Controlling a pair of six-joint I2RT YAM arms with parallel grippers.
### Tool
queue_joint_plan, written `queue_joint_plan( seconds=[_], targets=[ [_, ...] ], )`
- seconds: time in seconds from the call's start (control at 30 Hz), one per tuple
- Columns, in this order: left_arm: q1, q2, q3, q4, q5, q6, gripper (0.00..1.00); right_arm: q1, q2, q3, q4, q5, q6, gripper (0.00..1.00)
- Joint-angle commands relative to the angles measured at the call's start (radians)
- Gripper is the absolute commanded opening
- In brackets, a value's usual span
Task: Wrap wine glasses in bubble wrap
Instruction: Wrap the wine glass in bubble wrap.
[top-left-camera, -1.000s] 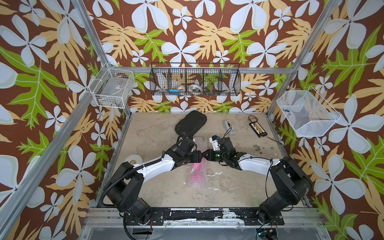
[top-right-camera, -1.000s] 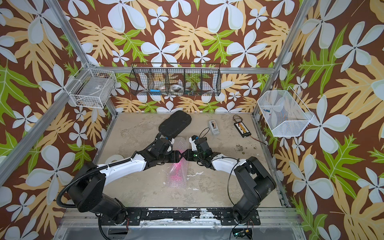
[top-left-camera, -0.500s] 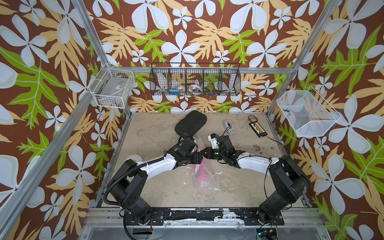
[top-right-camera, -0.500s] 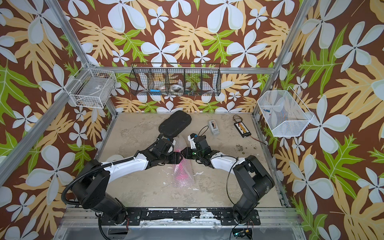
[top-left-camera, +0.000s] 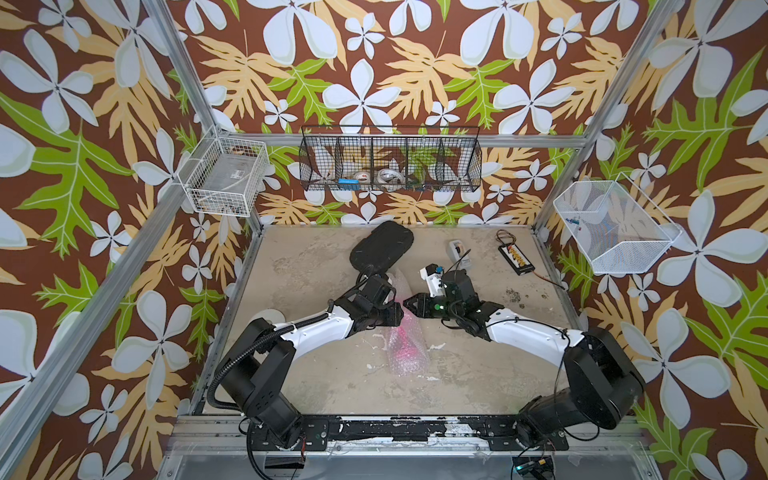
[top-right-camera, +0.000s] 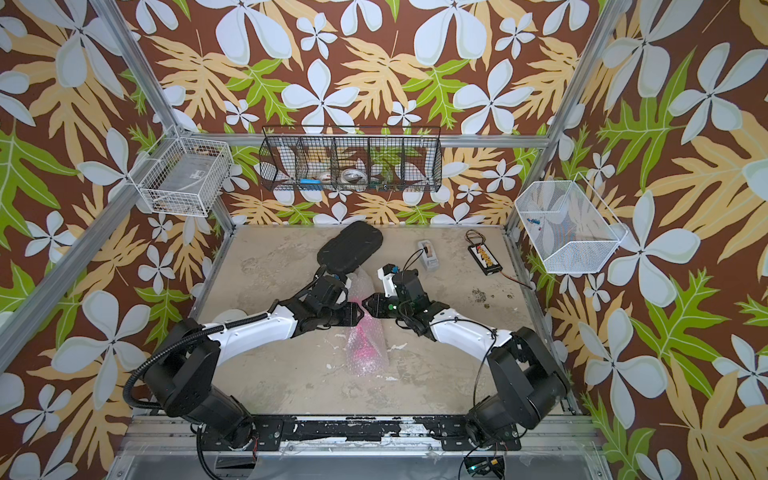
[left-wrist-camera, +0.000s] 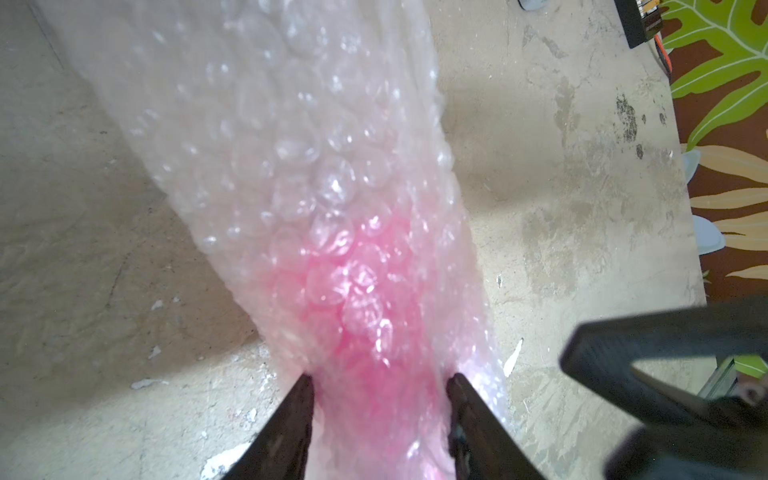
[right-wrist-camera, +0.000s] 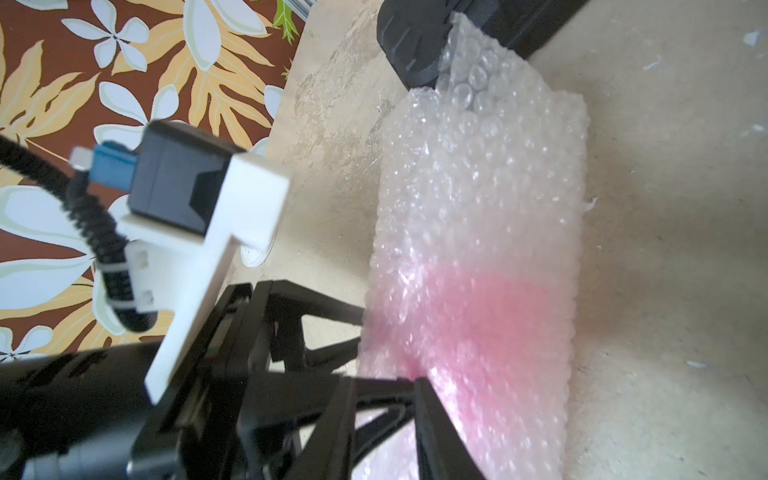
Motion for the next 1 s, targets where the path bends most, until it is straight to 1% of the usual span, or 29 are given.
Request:
queue_joint_plan(
  seconds=[0.0, 0.07, 0.17, 0.4, 0.53, 0.63, 0.8, 0.9, 0.97],
  targets=[
    [0.003, 0.006, 0.008, 0.014, 0.008, -0.022, 0.52, 0.011, -0.064, -0.081, -0.038, 0.006, 0.018, 0.27],
    [0.003, 0.009, 0.012, 0.017, 0.011, -0.025, 0.52, 0.033, -0.105, -0.137, -0.009, 0.014, 0.045, 0.27],
    [0.003, 0.017, 0.017, 0.023, 0.017, -0.029, 0.52, 0.086, -0.131, -0.17, 0.03, 0.027, 0.072, 0.27],
    [0.003, 0.033, 0.028, 0.034, 0.027, -0.035, 0.51, 0.184, -0.094, -0.163, 0.022, 0.069, 0.077, 0.25],
    [0.003, 0.039, 0.039, 0.033, 0.03, -0.036, 0.5, 0.228, -0.11, -0.211, 0.019, 0.104, 0.096, 0.25],
    [0.004, 0.047, 0.043, 0.033, 0.028, -0.035, 0.49, 0.244, -0.137, -0.242, 0.025, 0.111, 0.119, 0.25],
    [0.006, 0.058, 0.044, 0.043, 0.033, -0.037, 0.47, 0.255, -0.201, -0.255, -0.023, 0.139, 0.117, 0.26],
    [0.006, 0.059, 0.045, 0.047, 0.039, -0.042, 0.46, 0.253, -0.238, -0.234, -0.081, 0.159, 0.092, 0.27],
    [0.005, 0.055, 0.044, 0.049, 0.045, -0.044, 0.46, 0.228, -0.265, -0.213, -0.123, 0.177, 0.074, 0.27]
  ],
)
